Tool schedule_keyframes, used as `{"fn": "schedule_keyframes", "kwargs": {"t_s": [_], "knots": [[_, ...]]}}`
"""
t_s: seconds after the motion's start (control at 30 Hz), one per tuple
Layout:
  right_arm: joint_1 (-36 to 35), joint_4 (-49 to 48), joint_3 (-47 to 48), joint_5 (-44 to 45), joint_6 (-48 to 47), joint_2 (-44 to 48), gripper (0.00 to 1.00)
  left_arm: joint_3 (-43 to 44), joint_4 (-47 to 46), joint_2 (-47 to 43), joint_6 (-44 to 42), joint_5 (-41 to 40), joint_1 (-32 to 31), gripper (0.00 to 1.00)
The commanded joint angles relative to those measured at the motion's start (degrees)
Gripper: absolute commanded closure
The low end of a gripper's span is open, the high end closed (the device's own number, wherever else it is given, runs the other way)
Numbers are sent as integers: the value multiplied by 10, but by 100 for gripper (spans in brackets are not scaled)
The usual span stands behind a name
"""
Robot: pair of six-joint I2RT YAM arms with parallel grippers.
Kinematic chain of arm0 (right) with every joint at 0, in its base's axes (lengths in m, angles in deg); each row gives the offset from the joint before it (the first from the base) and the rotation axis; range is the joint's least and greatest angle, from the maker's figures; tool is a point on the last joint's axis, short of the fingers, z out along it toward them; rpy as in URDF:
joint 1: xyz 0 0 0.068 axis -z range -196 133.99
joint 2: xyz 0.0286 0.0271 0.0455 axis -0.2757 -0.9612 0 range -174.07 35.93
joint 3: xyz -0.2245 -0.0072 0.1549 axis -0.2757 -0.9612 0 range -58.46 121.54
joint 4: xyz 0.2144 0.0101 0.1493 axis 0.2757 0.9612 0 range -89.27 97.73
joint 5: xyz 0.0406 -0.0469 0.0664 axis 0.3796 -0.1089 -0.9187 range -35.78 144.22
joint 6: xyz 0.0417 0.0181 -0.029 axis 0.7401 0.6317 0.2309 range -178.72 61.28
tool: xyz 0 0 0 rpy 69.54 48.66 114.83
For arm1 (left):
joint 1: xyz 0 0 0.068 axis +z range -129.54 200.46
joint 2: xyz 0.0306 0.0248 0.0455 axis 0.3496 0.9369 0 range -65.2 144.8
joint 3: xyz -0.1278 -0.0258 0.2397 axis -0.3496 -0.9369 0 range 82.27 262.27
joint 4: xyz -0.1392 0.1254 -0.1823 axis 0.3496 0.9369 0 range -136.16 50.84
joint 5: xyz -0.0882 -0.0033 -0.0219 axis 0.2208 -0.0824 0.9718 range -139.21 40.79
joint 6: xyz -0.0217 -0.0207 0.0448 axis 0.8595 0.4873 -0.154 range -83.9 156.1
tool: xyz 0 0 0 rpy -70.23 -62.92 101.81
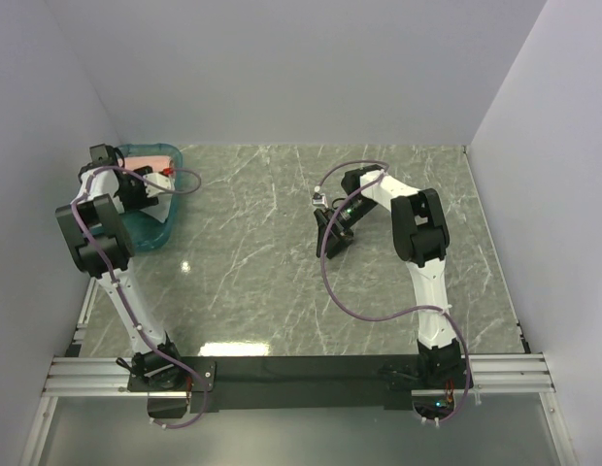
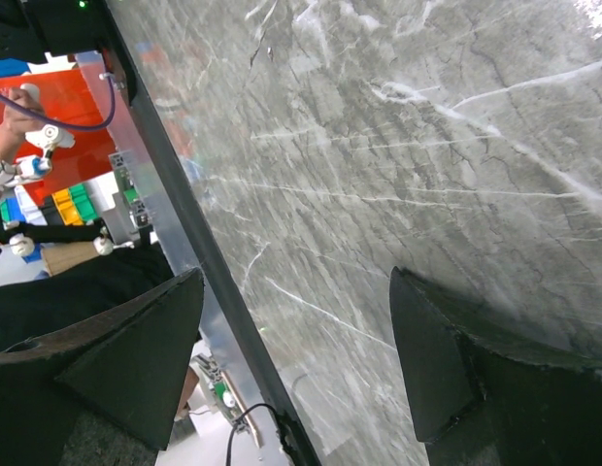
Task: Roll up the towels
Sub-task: Place the rolled towel into the container
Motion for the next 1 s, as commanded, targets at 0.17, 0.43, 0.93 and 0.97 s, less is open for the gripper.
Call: {"fn": "schedule_keyframes", "kwargs": {"t_s": [0.17, 0.43, 0.93, 0.97], "knots": [[-1, -8, -2, 10, -11, -6, 16, 11, 11, -4, -20, -15, 9, 14], [-1, -13, -9, 10, -11, 2, 15, 10, 36, -27, -31, -5, 11, 0], [-2, -17, -24, 2, -20, 19, 14, 10, 83, -110, -43, 11, 16, 1], [-1, -16, -24, 1, -24, 20, 14, 13, 88, -113, -46, 13, 19, 1]]}}
